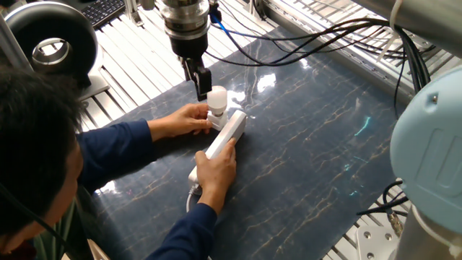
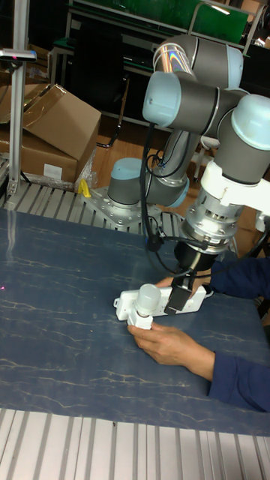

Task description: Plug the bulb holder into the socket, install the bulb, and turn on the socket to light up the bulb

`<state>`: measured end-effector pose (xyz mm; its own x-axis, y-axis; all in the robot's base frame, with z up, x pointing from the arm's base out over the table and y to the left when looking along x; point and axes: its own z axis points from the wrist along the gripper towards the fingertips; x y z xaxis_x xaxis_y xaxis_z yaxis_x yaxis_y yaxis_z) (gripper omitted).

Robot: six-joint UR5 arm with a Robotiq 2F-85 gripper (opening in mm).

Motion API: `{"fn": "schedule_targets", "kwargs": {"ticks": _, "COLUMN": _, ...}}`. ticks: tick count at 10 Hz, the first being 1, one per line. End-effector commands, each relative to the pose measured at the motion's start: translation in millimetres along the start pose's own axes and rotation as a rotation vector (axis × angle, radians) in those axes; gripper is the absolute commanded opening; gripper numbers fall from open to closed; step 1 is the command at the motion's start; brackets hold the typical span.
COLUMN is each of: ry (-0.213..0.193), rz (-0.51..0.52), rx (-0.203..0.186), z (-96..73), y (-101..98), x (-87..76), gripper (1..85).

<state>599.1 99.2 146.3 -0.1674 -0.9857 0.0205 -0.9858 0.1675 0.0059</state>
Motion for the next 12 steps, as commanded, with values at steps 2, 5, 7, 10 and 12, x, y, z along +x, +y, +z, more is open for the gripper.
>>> {"fn": "schedule_targets", "kwargs": {"ticks": 2, "ry": -0.049, "rz": -0.229, "rx": 0.049, "z": -1.0, "y": -25.9, "x": -1.2, "gripper": 62.7}}
{"fn": "schedule_targets", "kwargs": {"ticks": 5, "ry": -0.048, "rz": -0.263, "rx": 0.011, "z": -1.3, "y": -14.5, "x": 1.4, "gripper": 65.7}}
{"fn": "schedule_targets", "kwargs": {"ticks": 7, "ry": -0.033, "rz": -0.258, "rx": -0.005, "z": -2.9, "y": -9.2, "x": 7.1, "gripper": 64.0}}
{"fn": "schedule_targets", "kwargs": {"ticks": 10, "ry": 0.014, "rz": -0.241, "rx": -0.025, "z": -7.4, "y": -2.7, "x": 36.1, "gripper": 46.0}}
{"fn": "schedule_targets", "kwargs": {"ticks": 12, "ry": 0.006, "rz": -0.261, "rx": -0.062, "z": -14.4, "y": 6.8, "x": 44.2, "gripper": 57.7}}
